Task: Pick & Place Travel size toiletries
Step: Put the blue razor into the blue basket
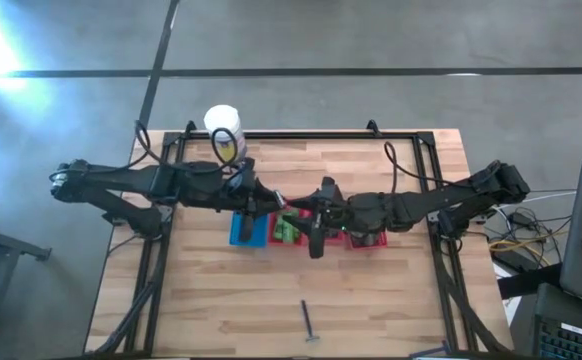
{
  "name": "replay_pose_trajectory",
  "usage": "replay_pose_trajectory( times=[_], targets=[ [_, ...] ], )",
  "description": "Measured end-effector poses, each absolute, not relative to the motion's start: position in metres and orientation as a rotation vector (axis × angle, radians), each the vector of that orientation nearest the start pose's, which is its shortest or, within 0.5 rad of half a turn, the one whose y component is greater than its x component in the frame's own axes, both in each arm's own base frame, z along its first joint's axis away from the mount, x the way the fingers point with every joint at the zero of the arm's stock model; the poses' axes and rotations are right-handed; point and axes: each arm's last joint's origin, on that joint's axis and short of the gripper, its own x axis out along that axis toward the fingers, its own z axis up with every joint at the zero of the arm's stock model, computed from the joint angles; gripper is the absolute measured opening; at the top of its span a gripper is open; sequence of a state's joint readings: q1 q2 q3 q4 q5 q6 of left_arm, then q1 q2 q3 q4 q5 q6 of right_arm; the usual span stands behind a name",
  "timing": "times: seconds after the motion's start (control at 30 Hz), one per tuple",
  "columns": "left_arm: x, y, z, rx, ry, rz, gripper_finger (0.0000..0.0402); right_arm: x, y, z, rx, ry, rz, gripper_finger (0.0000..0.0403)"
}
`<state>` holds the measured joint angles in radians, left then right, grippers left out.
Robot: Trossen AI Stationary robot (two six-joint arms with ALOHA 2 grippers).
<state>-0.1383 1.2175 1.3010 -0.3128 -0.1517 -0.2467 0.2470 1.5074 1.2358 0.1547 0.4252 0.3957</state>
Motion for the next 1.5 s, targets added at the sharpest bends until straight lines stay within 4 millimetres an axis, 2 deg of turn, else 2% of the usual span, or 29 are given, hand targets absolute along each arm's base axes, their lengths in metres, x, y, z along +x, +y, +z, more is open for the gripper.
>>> replay_pose_trajectory(
  times=[0.33, 0.6, 0.8, 0.97, 1.1, 1.2, 1.33, 1.5],
  targets=[
    [0.257, -0.03, 0.403, -0.192, 0.291, 0.105, 0.0071, 0.34, 0.075, 0.346, 0.347, 0.101, -0.199, 0.0238],
    [0.247, -0.025, 0.382, -0.183, 0.483, 0.278, 0.0071, 0.326, 0.076, 0.334, 0.433, 0.279, -0.25, 0.0257],
    [0.241, -0.024, 0.34, -0.207, 0.668, 0.366, 0.0071, 0.314, 0.078, 0.327, 0.443, 0.372, -0.34, 0.0258],
    [0.235, -0.021, 0.287, -0.239, 0.822, 0.432, 0.0071, 0.314, 0.077, 0.326, 0.443, 0.379, -0.353, 0.0244],
    [0.228, -0.021, 0.248, -0.318, 0.893, 0.46, 0.007, 0.314, 0.077, 0.325, 0.44, 0.385, -0.356, 0.0234],
    [0.226, -0.022, 0.232, -0.356, 0.901, 0.448, 0.007, 0.313, 0.077, 0.323, 0.435, 0.401, -0.361, 0.0231],
    [0.229, -0.024, 0.23, -0.369, 0.851, 0.41, 0.007, 0.311, 0.076, 0.319, 0.434, 0.434, -0.376, 0.0237],
    [0.237, -0.032, 0.251, -0.311, 0.764, 0.272, 0.0071, 0.309, 0.076, 0.316, 0.444, 0.469, -0.396, 0.0254]
  ],
)
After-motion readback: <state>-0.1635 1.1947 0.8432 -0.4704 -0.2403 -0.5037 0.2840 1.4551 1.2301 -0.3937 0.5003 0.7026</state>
